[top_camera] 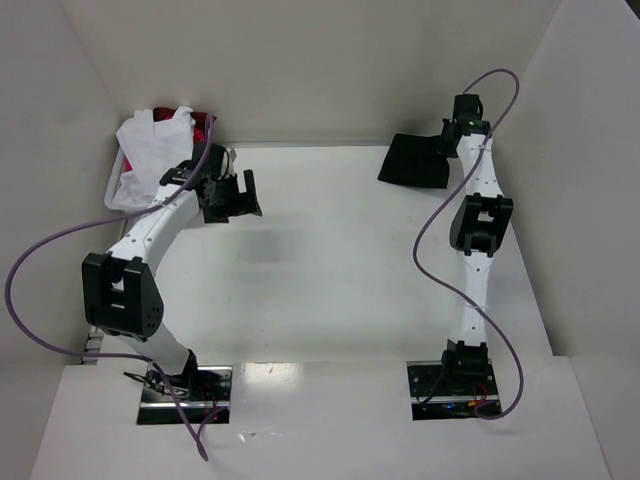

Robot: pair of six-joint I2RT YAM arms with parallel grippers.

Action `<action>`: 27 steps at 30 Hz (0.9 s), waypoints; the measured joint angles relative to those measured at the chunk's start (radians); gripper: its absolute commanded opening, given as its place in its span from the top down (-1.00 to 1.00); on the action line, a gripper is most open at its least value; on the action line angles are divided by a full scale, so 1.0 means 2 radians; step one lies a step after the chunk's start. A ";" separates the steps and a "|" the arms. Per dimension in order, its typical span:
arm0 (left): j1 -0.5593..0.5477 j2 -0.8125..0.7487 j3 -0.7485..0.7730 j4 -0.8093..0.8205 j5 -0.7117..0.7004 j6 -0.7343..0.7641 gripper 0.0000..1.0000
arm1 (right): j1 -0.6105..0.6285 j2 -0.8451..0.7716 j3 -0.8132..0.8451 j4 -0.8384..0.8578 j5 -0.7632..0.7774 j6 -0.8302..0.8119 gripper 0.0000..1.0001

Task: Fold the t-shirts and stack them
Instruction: Put the neatly folded tshirt into the corner of the board with the right arm

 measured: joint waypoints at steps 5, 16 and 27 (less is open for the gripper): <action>0.000 0.016 0.026 -0.012 -0.003 0.009 -1.00 | -0.028 0.000 0.000 -0.023 0.049 -0.020 0.99; 0.000 0.035 0.039 -0.021 -0.002 0.010 -1.00 | -0.073 -0.015 -0.037 -0.029 0.154 -0.032 -0.88; 0.000 0.002 0.026 -0.022 0.012 0.010 -1.00 | -0.002 -0.179 -0.158 0.008 0.109 -0.001 -1.00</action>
